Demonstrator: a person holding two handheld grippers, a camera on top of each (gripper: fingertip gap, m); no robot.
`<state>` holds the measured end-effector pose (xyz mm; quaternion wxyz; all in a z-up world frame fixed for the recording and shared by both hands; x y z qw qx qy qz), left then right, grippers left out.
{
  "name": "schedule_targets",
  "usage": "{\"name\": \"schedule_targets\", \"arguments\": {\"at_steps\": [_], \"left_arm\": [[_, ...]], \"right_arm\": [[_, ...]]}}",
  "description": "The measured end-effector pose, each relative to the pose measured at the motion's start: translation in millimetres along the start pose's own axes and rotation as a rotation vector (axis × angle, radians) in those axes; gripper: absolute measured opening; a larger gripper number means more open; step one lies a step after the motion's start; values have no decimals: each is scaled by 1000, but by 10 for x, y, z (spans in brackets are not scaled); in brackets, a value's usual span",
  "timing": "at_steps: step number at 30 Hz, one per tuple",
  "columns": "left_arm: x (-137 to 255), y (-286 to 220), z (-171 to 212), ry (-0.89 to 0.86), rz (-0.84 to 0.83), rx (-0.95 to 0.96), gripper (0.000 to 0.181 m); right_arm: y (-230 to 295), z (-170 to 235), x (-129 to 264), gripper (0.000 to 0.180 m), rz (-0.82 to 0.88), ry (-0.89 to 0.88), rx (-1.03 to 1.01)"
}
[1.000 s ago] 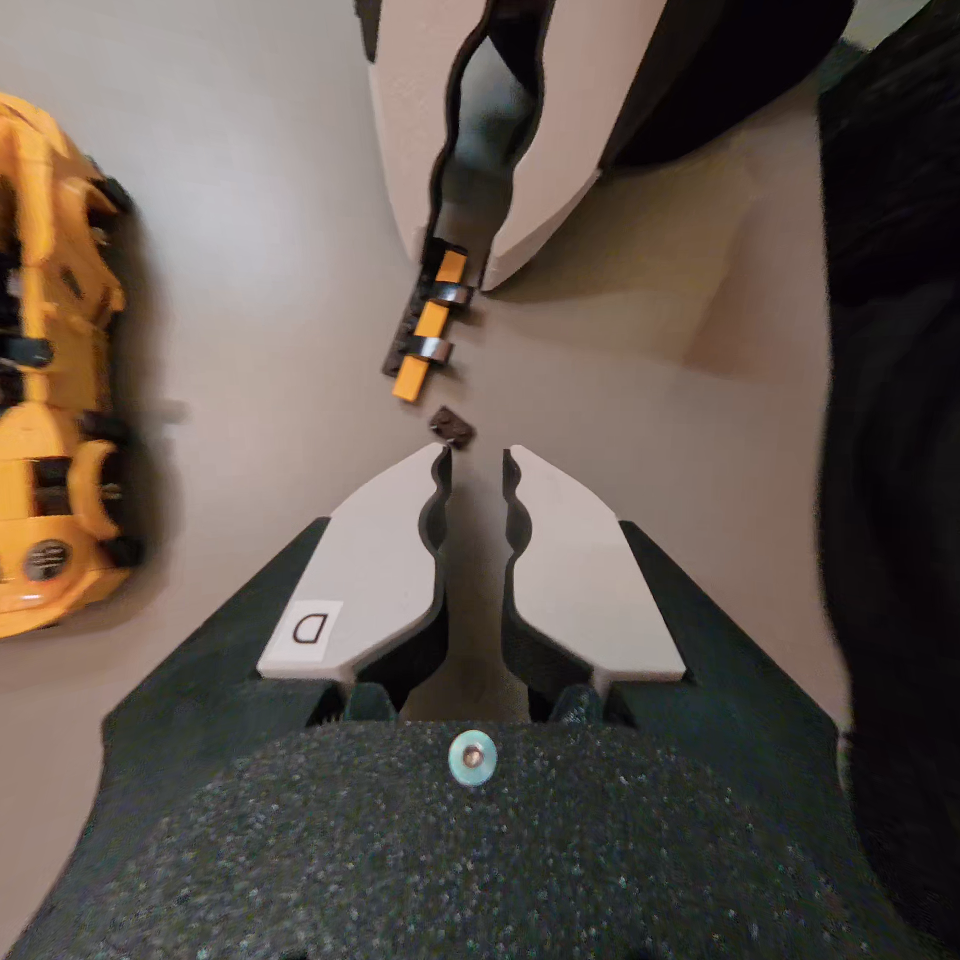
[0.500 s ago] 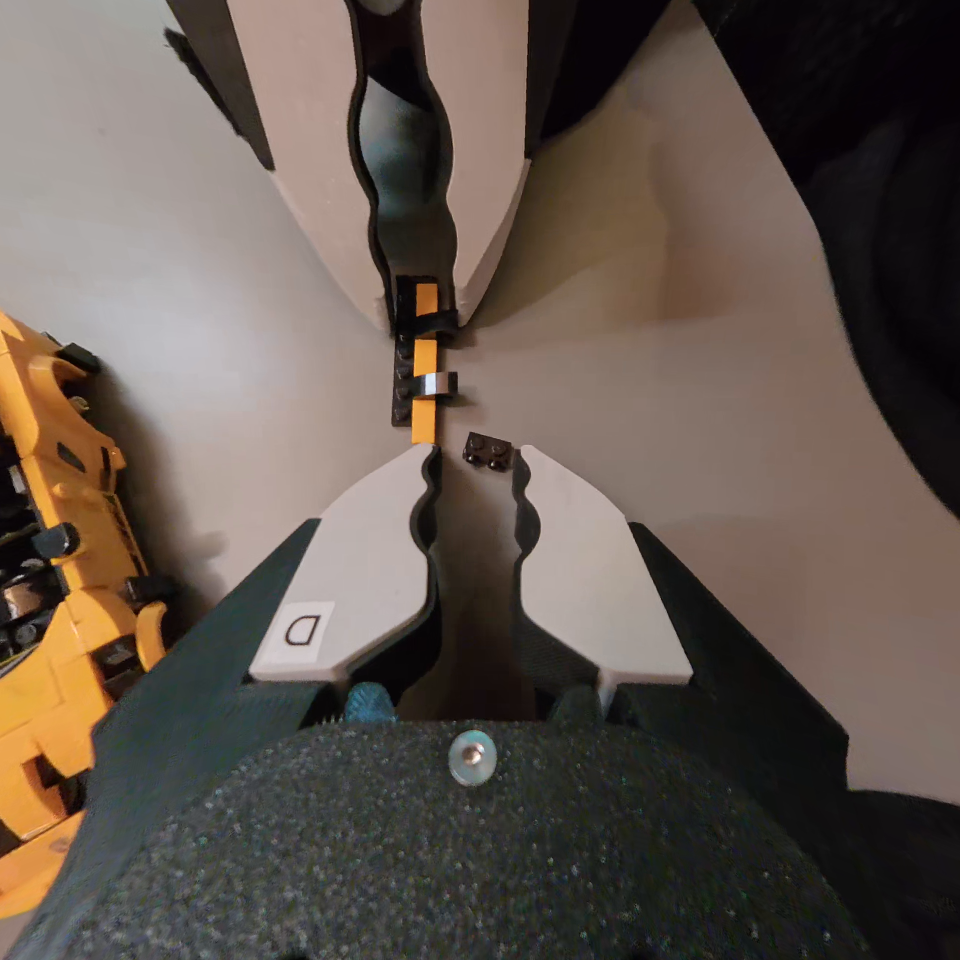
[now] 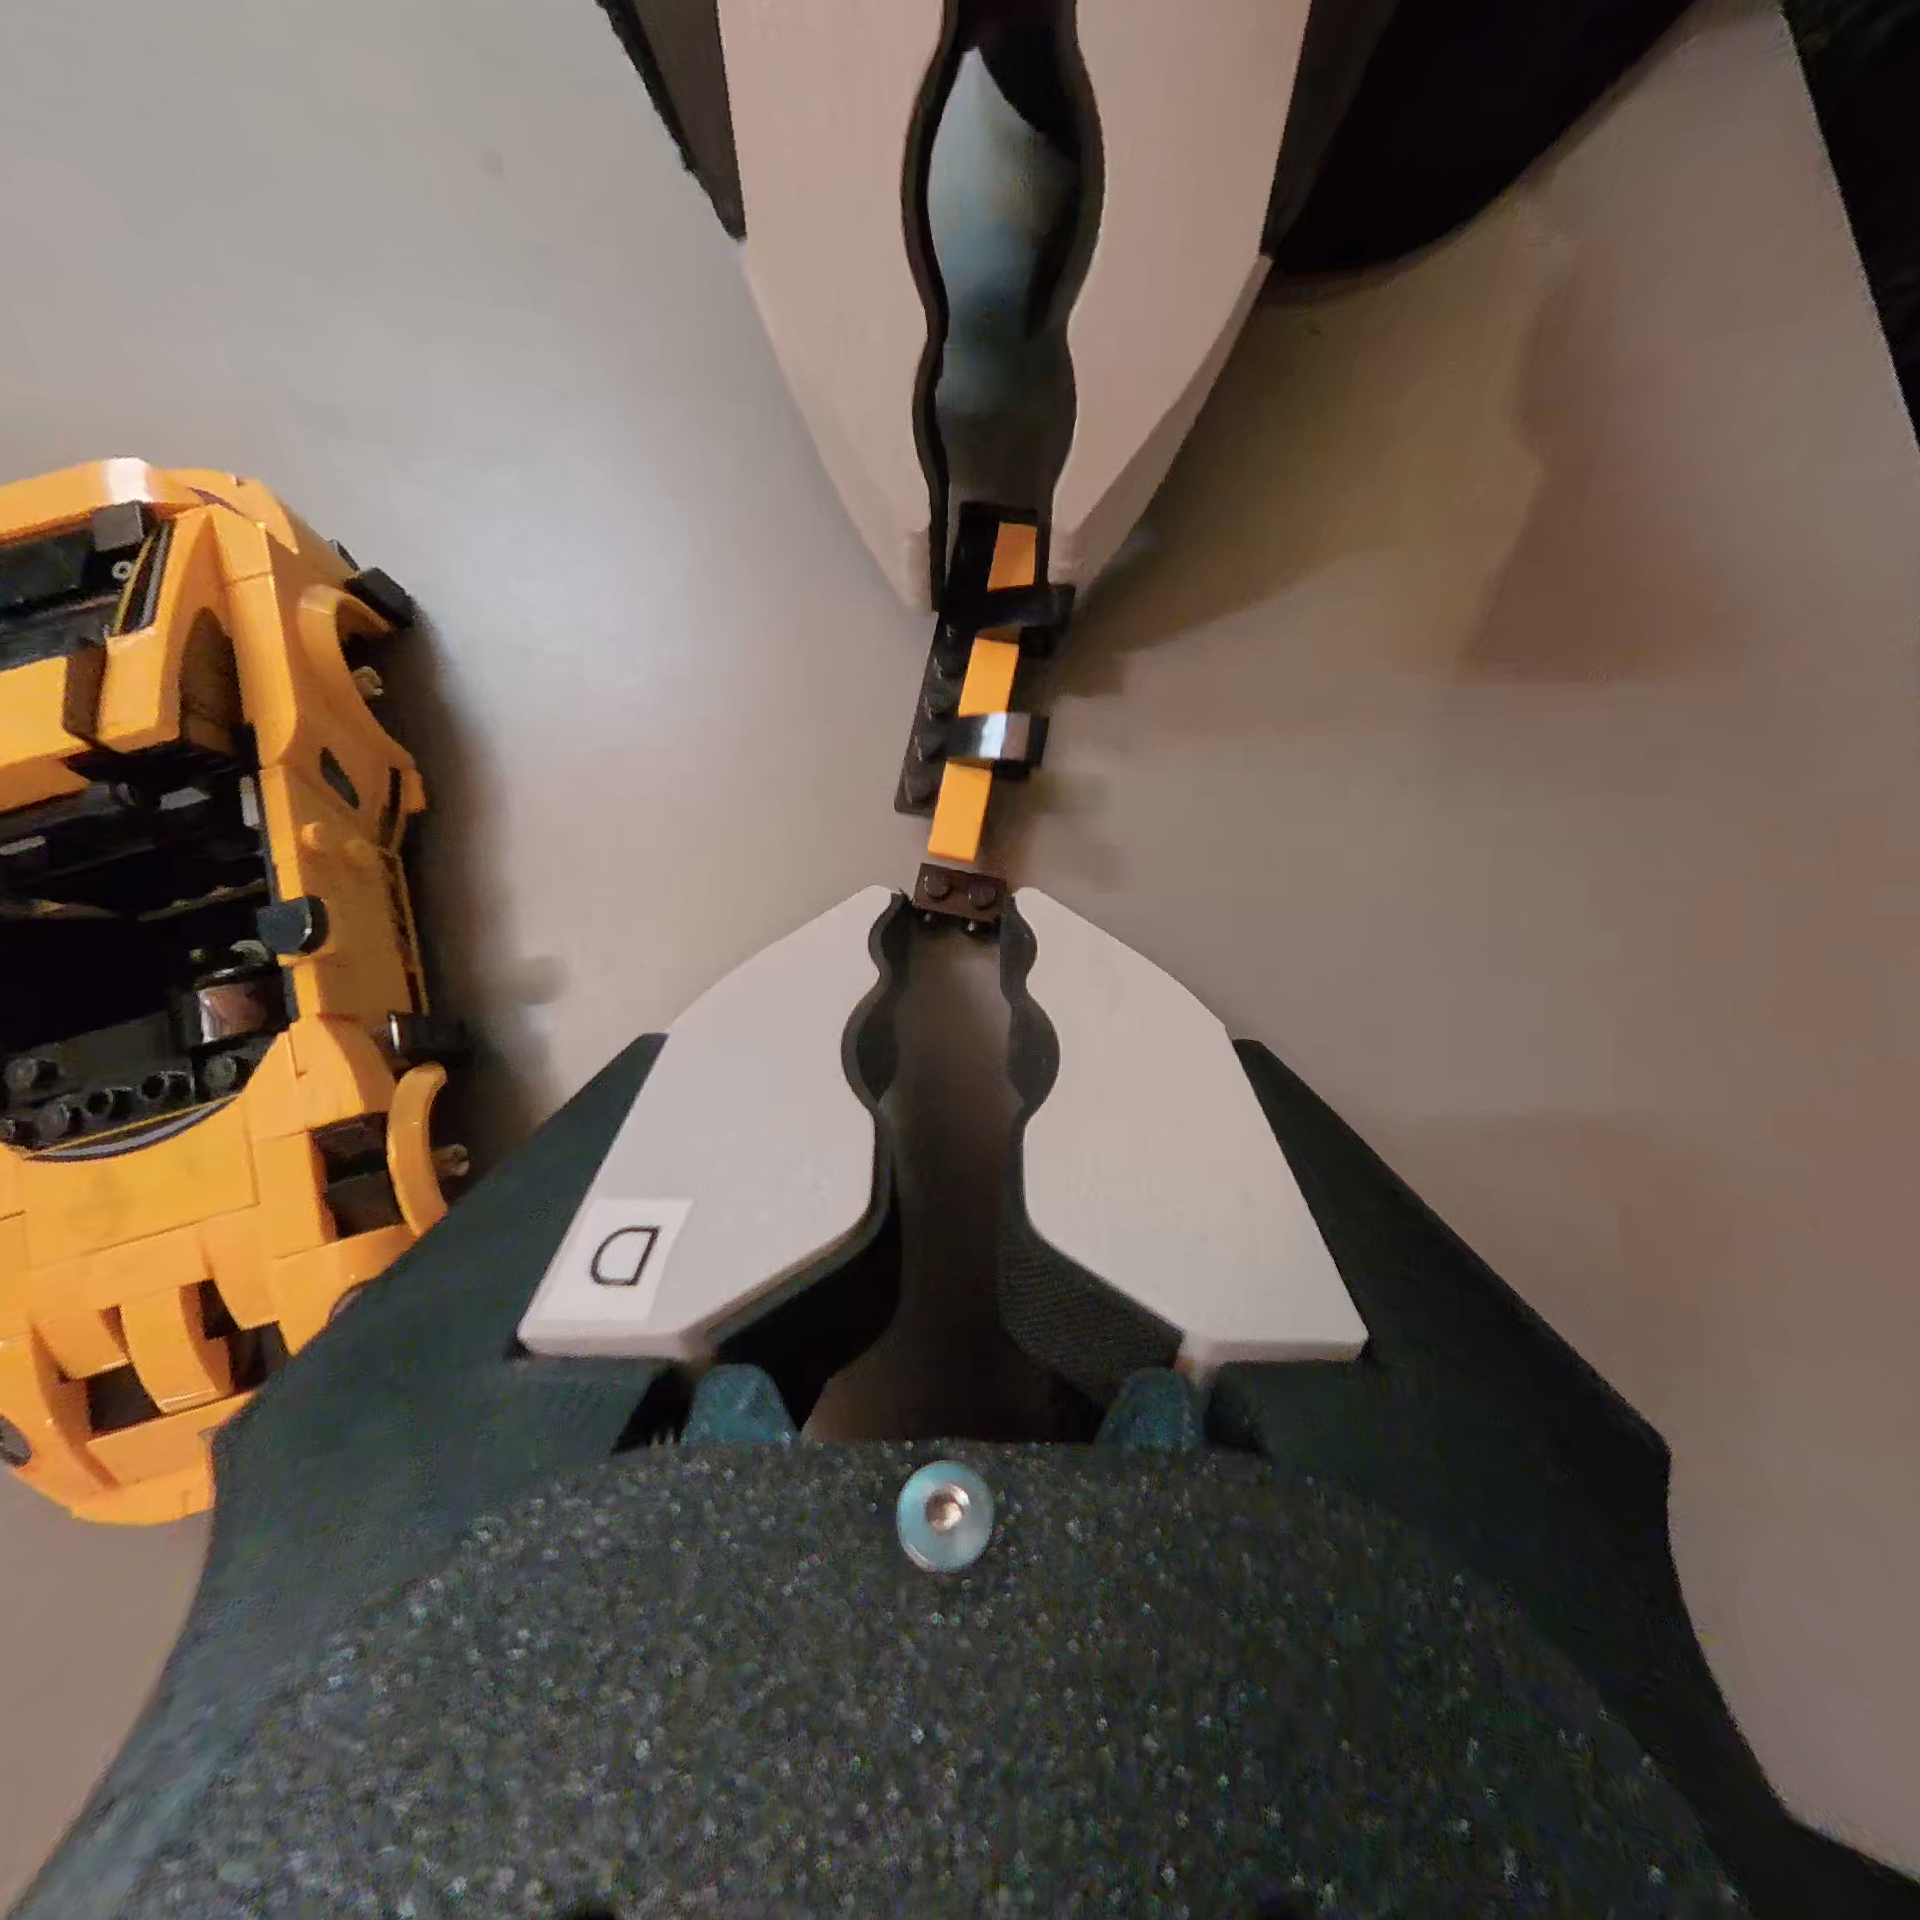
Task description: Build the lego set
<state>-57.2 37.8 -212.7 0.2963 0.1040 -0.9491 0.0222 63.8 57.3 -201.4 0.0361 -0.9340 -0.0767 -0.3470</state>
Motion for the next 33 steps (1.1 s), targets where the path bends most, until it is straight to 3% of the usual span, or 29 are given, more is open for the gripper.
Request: {"name": "schedule_targets", "arguments": {"at_steps": [11,21,26,33], "left_arm": [[-19,-10,-12,4,-35,12,16],[0,-28,3,-2,-20,36,18],[6,-55,11,-6,9,56,28],[22,-40,22,-14,12,70,24]], "right_arm": [[37,-4,-62,16,-4,94,49],[14,-17,-72,15,11,110,33],[12,-14,-73,15,18,103,8],[1,-7,-68,15,26,93,-15]]}}
Point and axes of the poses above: each gripper's, where its closed fingertips meet, x back along the fingers, z out of its underside, y = z × x across the jaws, the point moved 6 cm from there along x, back along the fingers, and after that the axes turned 12 degrees about -y, right-handed, at the moved point
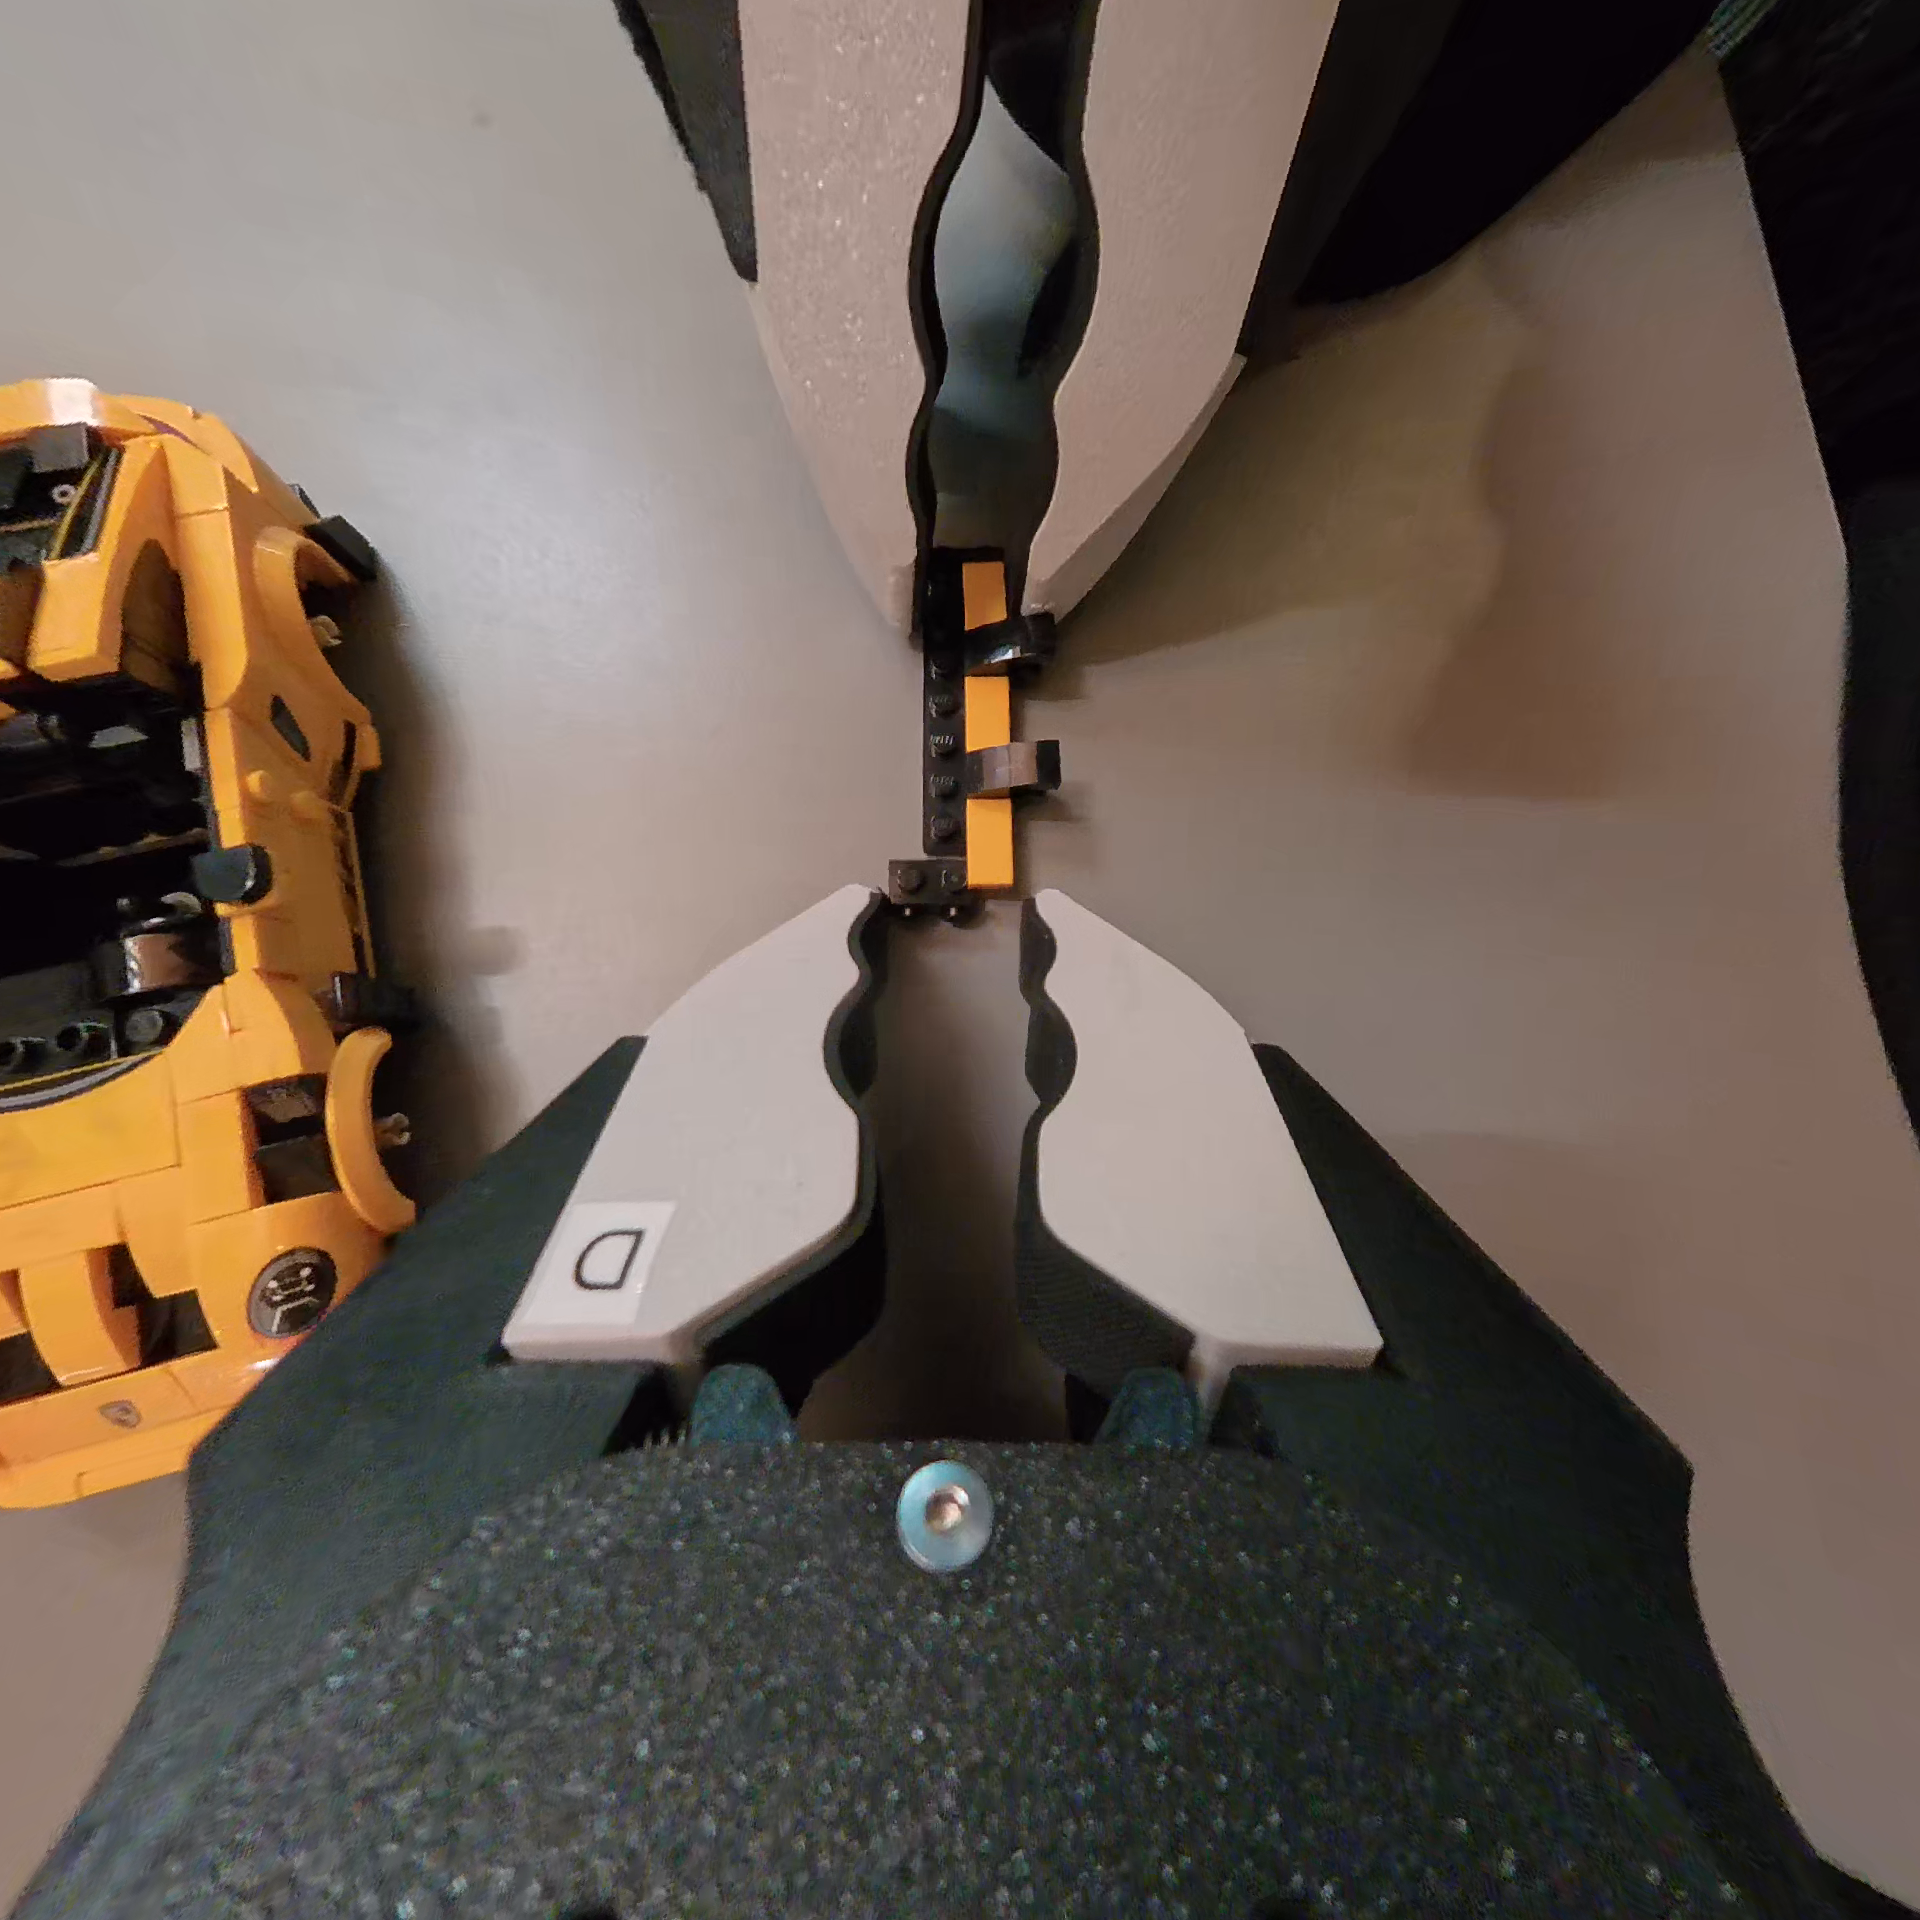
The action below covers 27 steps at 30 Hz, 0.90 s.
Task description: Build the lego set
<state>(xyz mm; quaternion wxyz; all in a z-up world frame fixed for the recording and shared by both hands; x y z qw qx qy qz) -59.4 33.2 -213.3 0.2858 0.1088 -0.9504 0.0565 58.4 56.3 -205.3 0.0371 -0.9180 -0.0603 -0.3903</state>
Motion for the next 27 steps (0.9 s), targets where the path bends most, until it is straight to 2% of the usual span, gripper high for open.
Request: {"name": "schedule_targets", "arguments": {"at_steps": [8,16,27], "left_arm": [[-12,6,-2,-10,-13,-14,17],[-34,-1,-15,-18,-15,-28,22],[-40,16,-16,-27,-21,-33,16]], "right_arm": [[-5,47,27,15,-9,-50,3],[-2,69,75,15,-20,-70,12],[-34,30,112,15,-44,-120,3]]}}
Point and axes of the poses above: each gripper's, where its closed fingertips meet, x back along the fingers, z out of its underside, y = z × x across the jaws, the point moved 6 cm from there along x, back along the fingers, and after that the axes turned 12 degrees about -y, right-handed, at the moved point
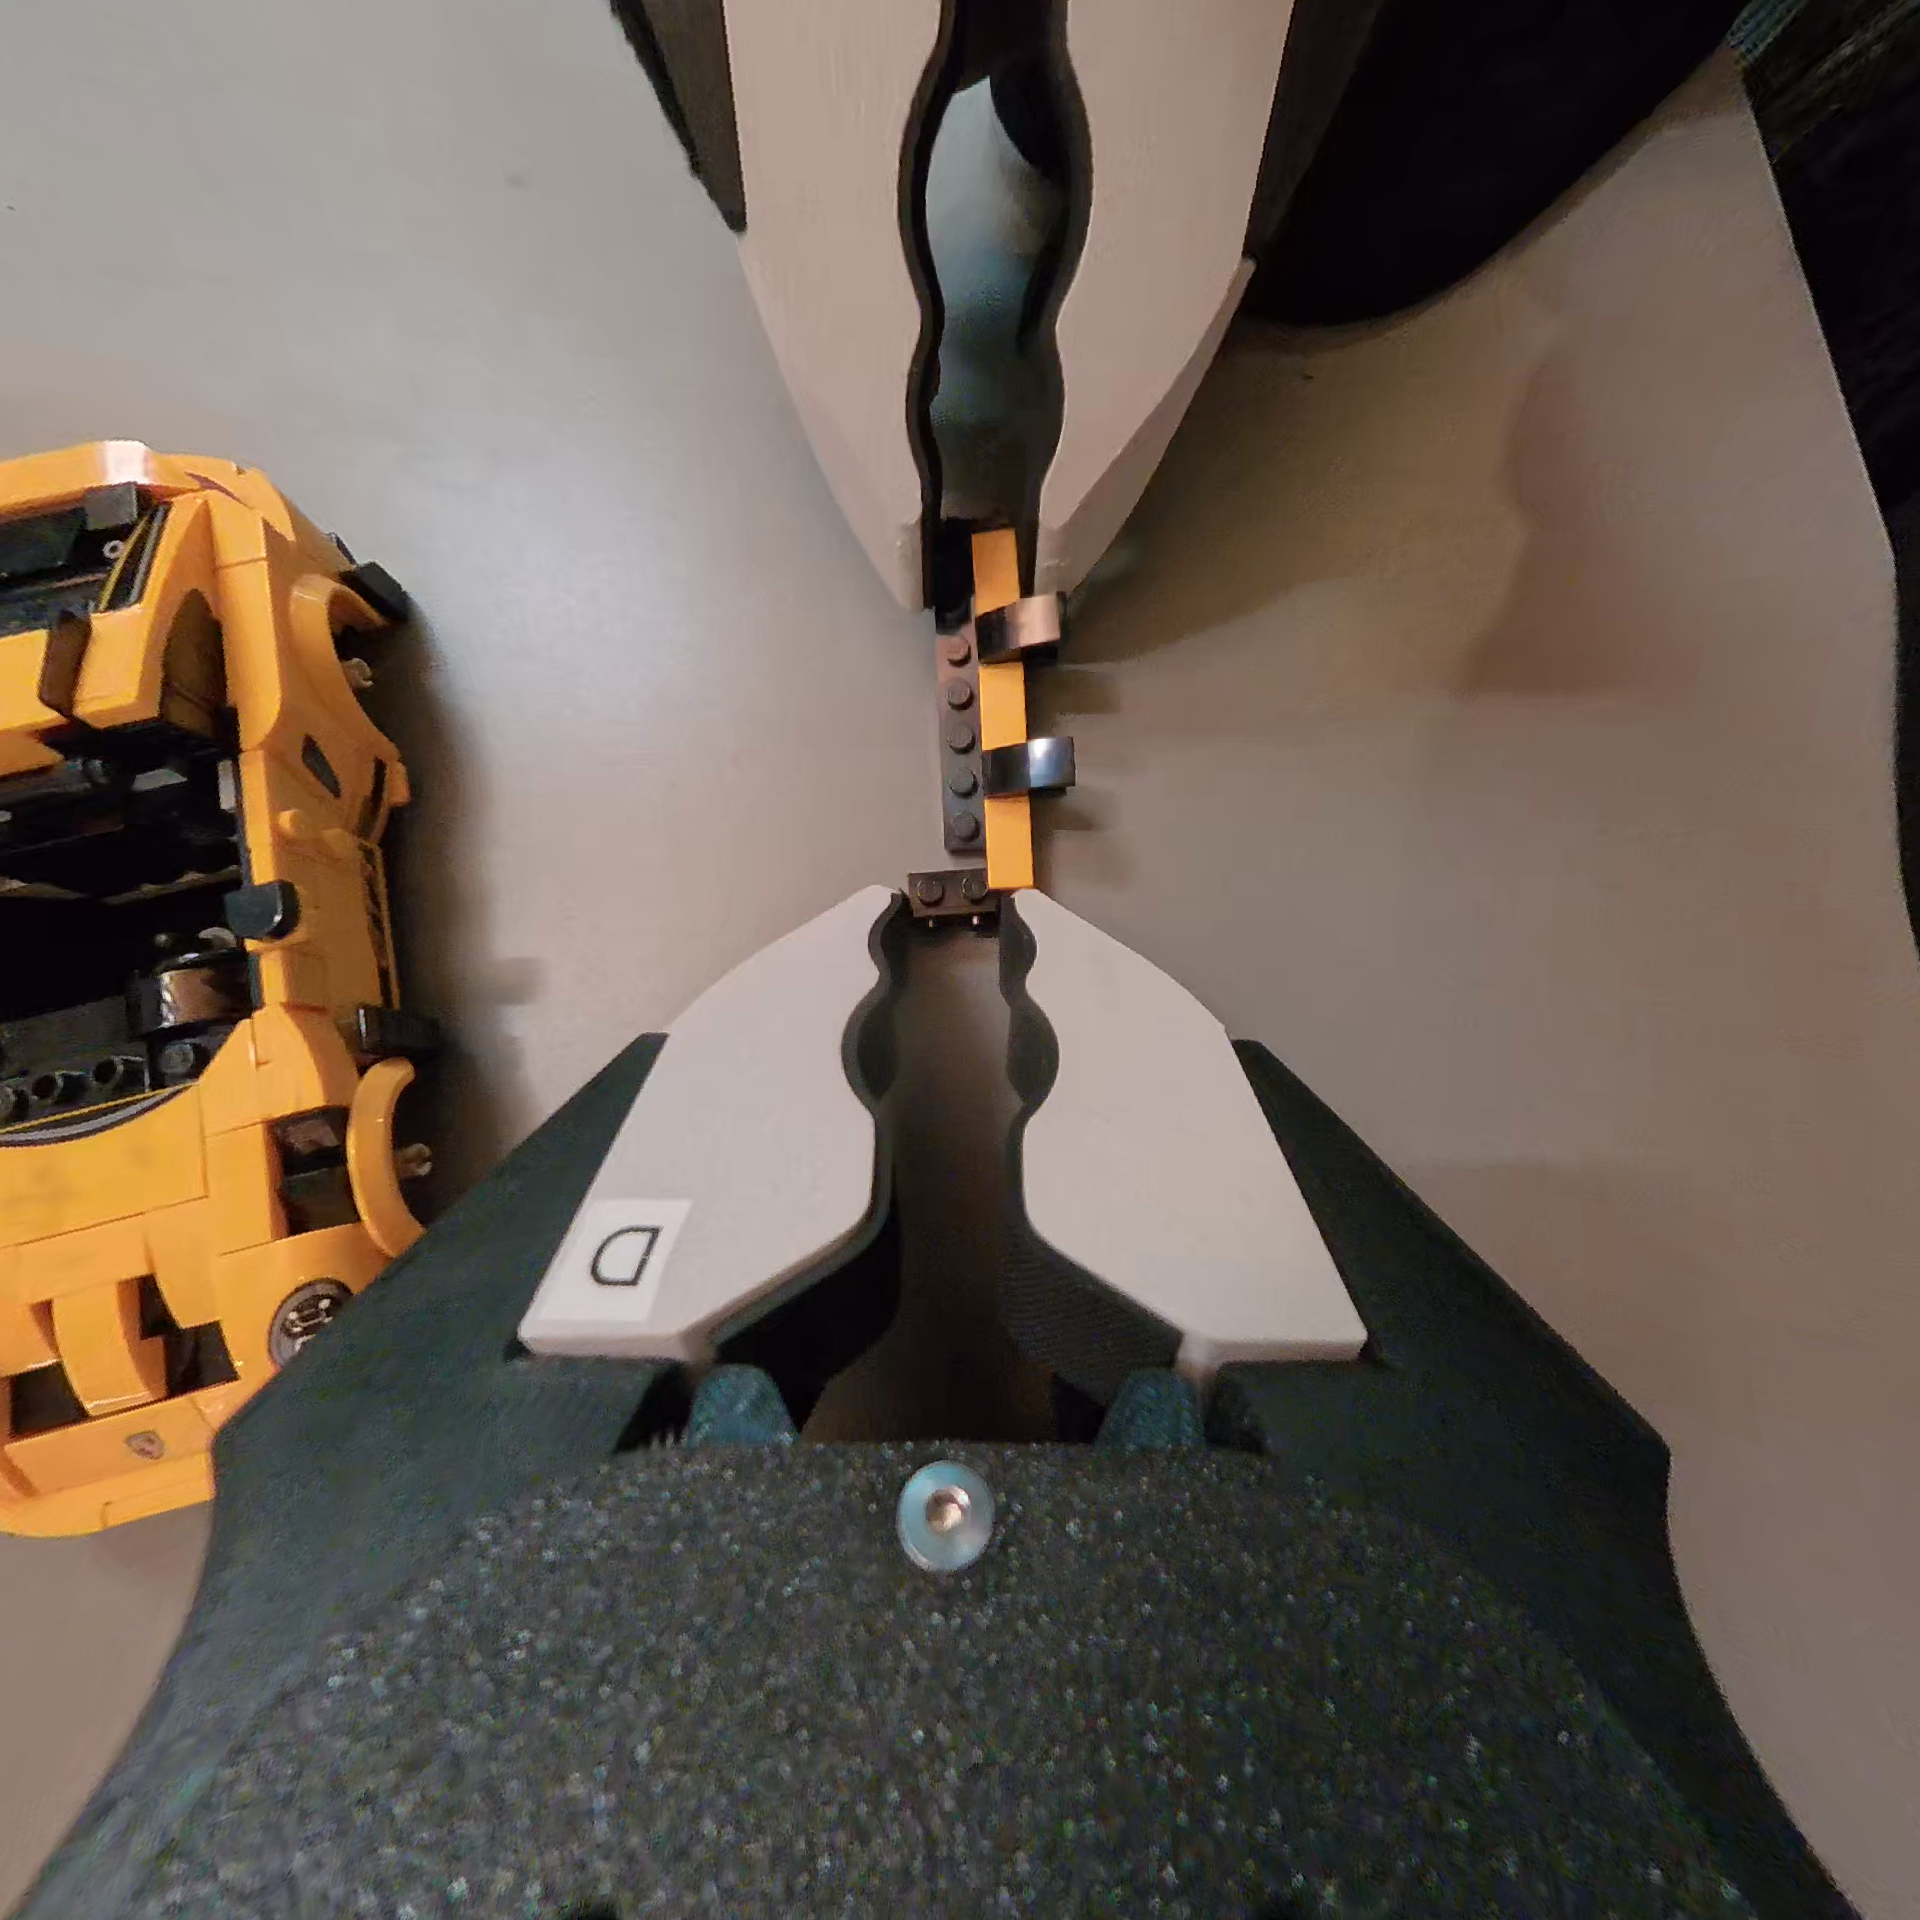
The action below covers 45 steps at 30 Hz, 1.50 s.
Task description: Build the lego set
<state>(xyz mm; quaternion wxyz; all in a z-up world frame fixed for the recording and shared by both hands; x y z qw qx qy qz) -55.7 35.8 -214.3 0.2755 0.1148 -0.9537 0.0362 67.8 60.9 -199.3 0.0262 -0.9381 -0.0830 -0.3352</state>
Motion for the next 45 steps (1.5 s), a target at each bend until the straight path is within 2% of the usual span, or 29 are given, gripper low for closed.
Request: {"name": "schedule_targets", "arguments": {"at_steps": [12,35,45], "left_arm": [[8,-2,9,-10,15,-14,16],[0,-29,5,-16,24,-24,16],[-1,-43,3,-20,30,-21,19]], "right_arm": [[-32,-70,87,15,9,-68,1],[16,23,-88,15,34,51,70],[31,16,-60,24,9,30,51]]}}
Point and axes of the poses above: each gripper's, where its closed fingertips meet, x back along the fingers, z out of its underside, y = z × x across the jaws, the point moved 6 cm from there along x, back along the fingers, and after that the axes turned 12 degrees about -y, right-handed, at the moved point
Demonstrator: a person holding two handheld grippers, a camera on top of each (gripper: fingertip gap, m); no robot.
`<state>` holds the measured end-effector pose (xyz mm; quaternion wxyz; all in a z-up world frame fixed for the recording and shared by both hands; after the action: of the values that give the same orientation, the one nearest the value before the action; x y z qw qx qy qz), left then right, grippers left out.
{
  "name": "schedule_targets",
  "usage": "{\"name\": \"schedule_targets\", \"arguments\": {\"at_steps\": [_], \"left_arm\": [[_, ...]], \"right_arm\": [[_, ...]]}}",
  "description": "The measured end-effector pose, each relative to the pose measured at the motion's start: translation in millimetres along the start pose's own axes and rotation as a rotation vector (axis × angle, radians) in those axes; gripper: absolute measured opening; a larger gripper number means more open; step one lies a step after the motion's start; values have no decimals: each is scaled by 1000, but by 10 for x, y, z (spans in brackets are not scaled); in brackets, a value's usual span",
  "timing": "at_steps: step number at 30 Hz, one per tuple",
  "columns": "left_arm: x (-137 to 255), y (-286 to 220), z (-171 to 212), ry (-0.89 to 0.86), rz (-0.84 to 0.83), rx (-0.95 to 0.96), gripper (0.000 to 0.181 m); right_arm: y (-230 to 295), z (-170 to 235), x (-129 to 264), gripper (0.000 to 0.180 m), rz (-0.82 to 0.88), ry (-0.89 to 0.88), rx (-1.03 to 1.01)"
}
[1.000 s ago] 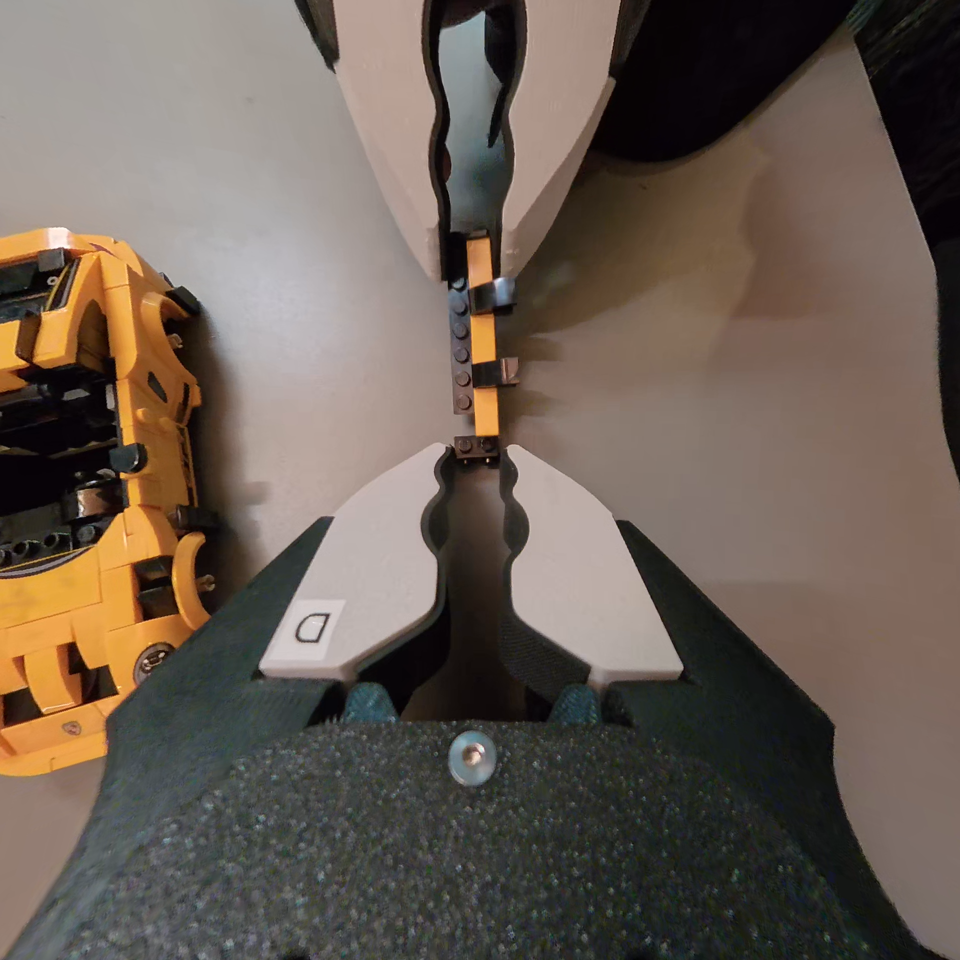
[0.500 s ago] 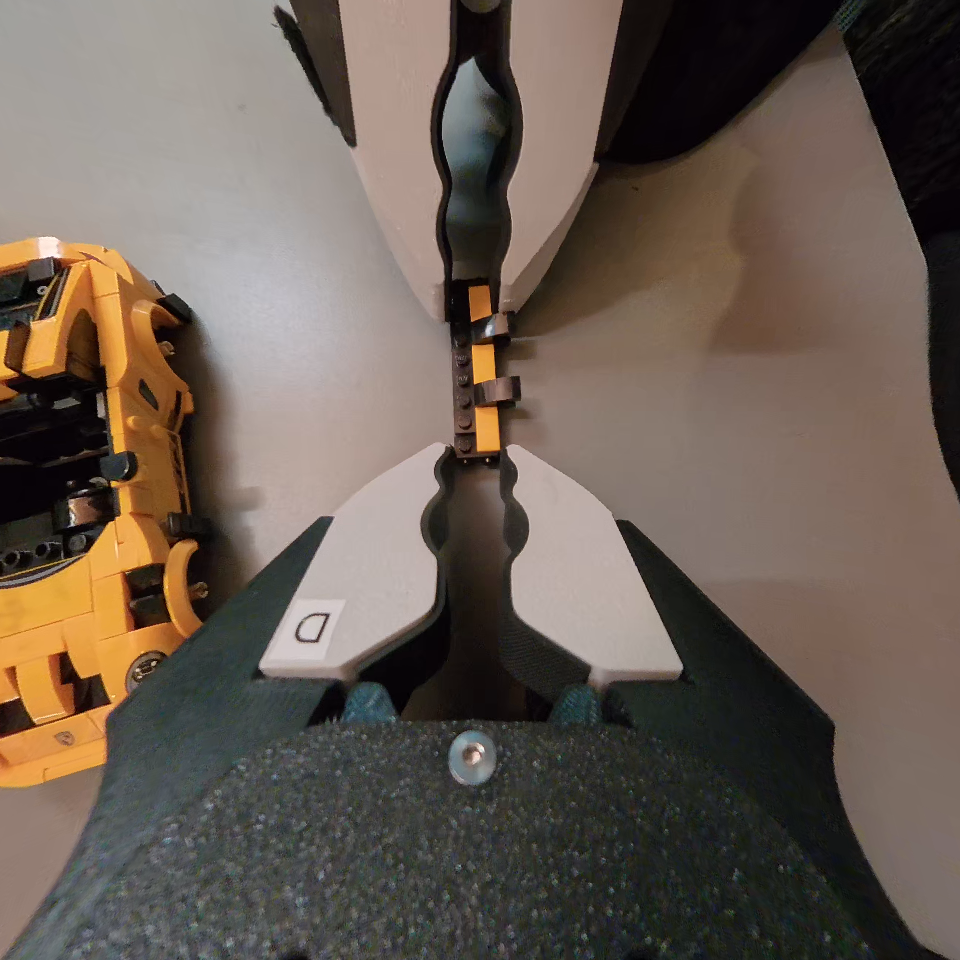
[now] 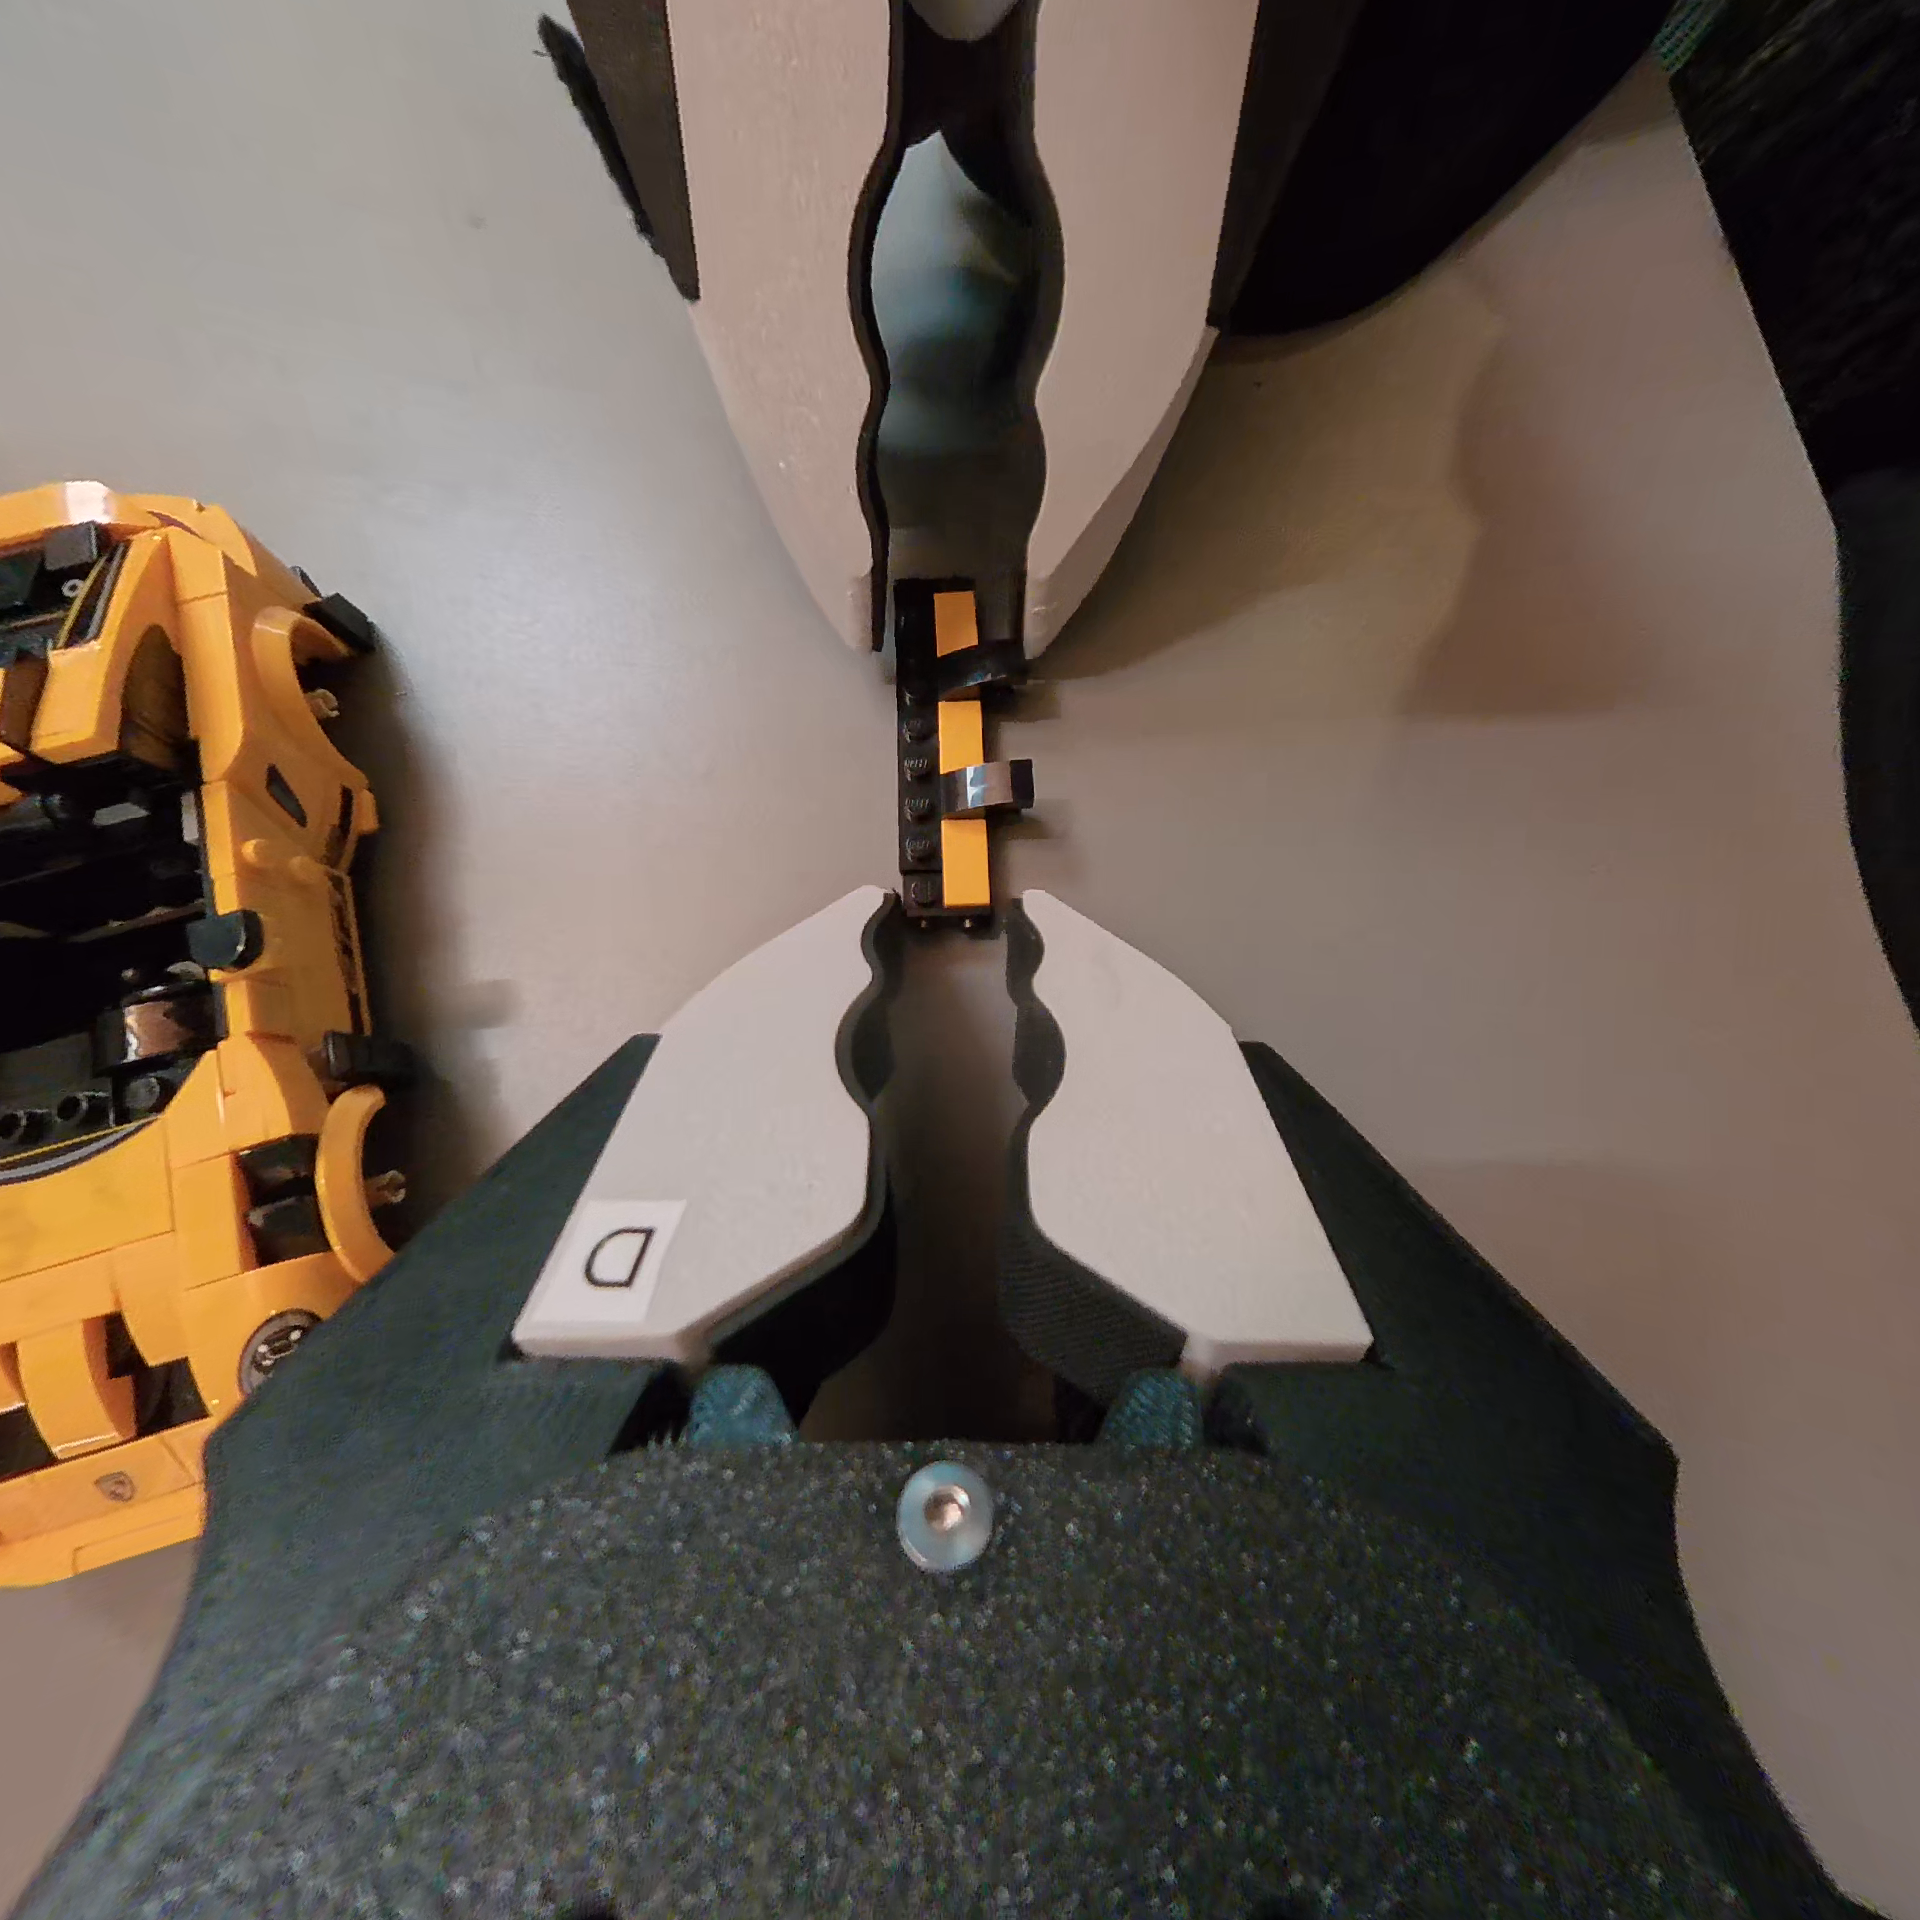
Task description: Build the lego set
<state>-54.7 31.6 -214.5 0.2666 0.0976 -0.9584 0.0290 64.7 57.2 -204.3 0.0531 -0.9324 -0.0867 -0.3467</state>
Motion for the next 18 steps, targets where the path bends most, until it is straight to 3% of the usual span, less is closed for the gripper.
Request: {"name": "schedule_targets", "arguments": {"at_steps": [4,8,18], "left_arm": [[3,-1,-8,-3,-2,-5,19],[3,-1,-10,-2,-4,-4,20],[5,-2,-4,23,-36,6,17]], "right_arm": [[8,-110,58,27,-11,-51,-29],[-8,-309,-7,17,-12,-69,-78],[-27,-372,-275,12,-10,48,-156]]}}
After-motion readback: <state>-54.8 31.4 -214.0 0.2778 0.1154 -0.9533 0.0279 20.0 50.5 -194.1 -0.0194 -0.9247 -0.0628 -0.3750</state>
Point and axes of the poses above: each gripper's, where its closed fingertips meet, x back along the fingers, z out of its underside, y = z × x across the jaws, the point moved 6 cm from there along x, back along the fingers, and after that the axes turned 12 degrees about -y, right-handed, at the moved point
